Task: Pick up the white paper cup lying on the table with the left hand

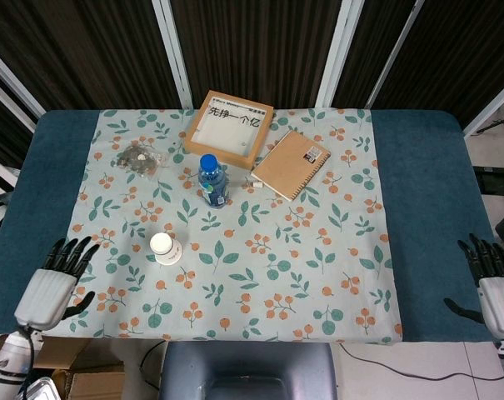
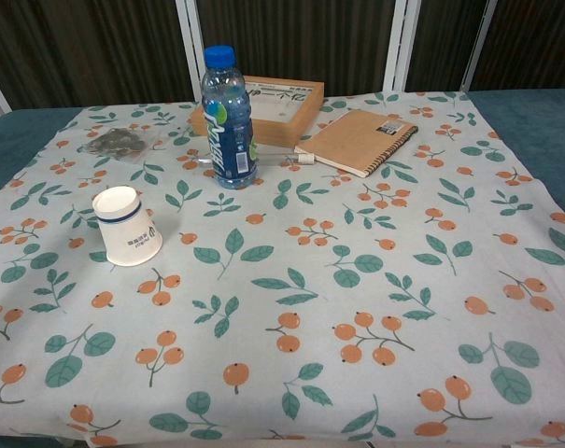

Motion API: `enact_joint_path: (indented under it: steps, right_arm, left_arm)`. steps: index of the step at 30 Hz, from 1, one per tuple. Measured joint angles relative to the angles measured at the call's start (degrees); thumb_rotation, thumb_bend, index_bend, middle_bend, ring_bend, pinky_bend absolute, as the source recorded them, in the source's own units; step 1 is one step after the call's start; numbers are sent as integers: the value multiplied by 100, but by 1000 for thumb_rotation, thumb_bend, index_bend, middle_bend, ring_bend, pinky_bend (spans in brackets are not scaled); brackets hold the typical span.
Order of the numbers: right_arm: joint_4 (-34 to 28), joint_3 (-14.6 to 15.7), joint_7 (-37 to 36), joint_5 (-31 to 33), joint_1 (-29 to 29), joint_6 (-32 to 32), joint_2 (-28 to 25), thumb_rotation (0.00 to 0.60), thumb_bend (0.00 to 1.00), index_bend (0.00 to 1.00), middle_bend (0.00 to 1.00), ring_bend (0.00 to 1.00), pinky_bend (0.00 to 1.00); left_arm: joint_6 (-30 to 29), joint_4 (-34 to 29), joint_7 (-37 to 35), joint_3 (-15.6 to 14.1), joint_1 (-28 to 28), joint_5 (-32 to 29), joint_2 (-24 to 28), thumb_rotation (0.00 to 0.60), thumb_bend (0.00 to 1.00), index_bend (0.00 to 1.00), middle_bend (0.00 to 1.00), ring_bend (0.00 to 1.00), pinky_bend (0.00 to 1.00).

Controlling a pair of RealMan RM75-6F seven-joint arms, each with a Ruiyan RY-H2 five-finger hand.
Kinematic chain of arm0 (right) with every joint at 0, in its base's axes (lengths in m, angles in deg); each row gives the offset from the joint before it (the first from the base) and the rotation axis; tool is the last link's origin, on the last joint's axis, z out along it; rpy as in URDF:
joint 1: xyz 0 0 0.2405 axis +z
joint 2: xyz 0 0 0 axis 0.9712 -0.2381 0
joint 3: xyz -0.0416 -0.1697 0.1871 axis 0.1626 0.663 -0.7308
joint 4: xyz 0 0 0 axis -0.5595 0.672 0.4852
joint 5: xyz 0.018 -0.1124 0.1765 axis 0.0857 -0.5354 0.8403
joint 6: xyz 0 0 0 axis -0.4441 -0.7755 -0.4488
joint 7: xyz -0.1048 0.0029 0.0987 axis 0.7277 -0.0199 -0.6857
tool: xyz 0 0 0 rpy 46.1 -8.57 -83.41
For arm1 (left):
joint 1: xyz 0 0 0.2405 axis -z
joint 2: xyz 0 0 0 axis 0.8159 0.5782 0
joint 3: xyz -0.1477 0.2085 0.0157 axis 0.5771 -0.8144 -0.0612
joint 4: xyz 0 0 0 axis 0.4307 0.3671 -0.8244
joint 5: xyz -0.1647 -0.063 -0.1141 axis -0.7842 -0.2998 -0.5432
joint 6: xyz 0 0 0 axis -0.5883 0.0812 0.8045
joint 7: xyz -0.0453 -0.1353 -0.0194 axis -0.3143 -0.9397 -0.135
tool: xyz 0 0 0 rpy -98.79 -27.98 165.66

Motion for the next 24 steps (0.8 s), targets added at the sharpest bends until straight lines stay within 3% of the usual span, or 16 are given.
enact_joint_path:
  steps: [4, 8, 20, 24]
  right_arm:
    - [18, 19, -102, 38, -15, 53, -11, 600, 72, 0, 0, 0, 0]
    - [22, 28, -193, 75, -22, 103, -47, 600, 72, 0, 0, 0, 0]
    - [-19, -7, -215, 112, -23, 111, -76, 600, 72, 0, 0, 0, 0]
    - [1, -17, -241, 129, -36, 89, -74, 600, 72, 0, 0, 0, 0]
  left_arm:
    - [795, -299, 138, 143, 455, -351, 17, 566, 293, 0, 0, 0, 0]
    - [1349, -515, 804, 313, 877, -897, -61, 584, 293, 0, 0, 0, 0]
    - [1834, -810, 2926, 696, 1990, -2793, -698, 600, 288, 0, 0, 0, 0]
    - [1879, -780, 3237, 704, 2173, -3025, -804, 600, 285, 0, 0, 0, 0]
